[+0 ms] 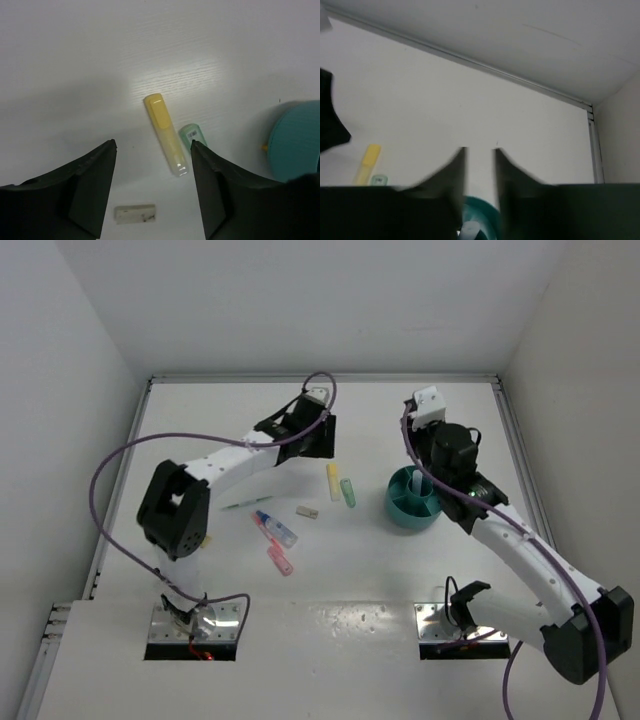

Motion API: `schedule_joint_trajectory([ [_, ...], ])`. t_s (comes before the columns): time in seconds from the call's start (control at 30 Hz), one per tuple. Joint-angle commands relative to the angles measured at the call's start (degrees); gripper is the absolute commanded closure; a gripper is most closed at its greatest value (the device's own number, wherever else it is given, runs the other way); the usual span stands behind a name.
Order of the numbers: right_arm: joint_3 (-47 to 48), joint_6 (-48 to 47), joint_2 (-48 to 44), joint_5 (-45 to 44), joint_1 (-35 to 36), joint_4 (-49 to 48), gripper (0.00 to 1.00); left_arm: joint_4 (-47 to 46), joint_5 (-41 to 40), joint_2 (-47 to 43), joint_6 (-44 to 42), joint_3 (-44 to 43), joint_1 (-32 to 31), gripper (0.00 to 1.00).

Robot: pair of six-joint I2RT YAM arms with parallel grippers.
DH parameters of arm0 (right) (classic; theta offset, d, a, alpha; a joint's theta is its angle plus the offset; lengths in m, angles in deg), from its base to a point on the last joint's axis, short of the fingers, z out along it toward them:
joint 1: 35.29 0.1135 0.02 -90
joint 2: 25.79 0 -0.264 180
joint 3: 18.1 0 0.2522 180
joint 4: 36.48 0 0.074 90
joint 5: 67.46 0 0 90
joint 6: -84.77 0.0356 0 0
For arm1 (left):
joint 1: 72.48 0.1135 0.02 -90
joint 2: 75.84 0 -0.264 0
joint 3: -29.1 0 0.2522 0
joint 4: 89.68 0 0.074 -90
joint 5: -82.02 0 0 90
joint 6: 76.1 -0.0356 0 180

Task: Sort the stationery into containers
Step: Place the stationery into the container, then grab a piece of stationery with the left arm

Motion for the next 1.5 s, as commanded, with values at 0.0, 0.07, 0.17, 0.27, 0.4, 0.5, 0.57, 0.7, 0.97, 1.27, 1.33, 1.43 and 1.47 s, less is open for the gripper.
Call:
schedule_joint_trajectory([
  [0.0,4.9,4.9,3.3,-4.6,-0.6,7.3,1.0,9.3,-8.2,6.4,2.7,-9.0,-3.8,0.31],
  [0.07,4.3,4.9,3.3,-7.1,-1.1,6.0,1.0,12.7,-10.7,12.6,2.7,-15.8,-5.0,0.31],
  [0.17,4.4,5.4,3.3,-7.1,-1.1,6.5,0.63,16.2,-13.7,17.5,3.5,-20.3,-6.2,0.33],
  [0.27,4.4,5.4,2.7,-7.1,-1.7,6.5,0.62,16.8,-14.4,19.5,5.1,-20.3,-6.2,0.35],
  [0.4,3.9,6.0,1.4,-8.2,-1.7,6.0,0.61,16.8,-14.9,22.3,6.9,-20.3,-6.2,0.39],
  [0.5,3.3,6.0,0.2,-8.2,-2.2,5.4,0.61,16.8,-14.9,23.7,8.0,-20.3,-6.2,0.4],
  [0.57,3.3,6.0,0.2,-8.2,-2.2,5.4,0.61,16.8,-14.9,25.0,8.0,-21.0,-6.2,0.4],
  [0.7,2.8,6.0,0.2,-8.2,-2.2,5.4,0.61,16.8,-14.4,26.9,8.5,-23.3,-6.7,0.41],
  [0.97,2.8,7.0,-0.9,-7.6,-2.7,5.4,0.57,17.4,-14.4,28.6,9.6,-24.6,-6.7,0.48],
  [1.27,2.3,7.0,-1.9,-7.6,-2.7,5.4,0.57,18.8,-13.8,30.5,11.3,-24.5,-6.2,0.56],
  [1.33,2.3,7.0,-1.9,-7.6,-2.7,5.4,0.57,18.8,-13.8,30.5,11.3,-24.5,-6.2,0.57],
  [1.43,2.3,7.0,-1.9,-7.6,-2.7,4.8,0.84,18.8,-13.8,29.8,11.3,-25.0,-6.2,0.78],
  [1.47,1.7,7.0,-2.4,-8.2,-2.7,4.8,0.95,18.8,-13.8,28.9,11.3,-25.0,-6.2,0.83],
])
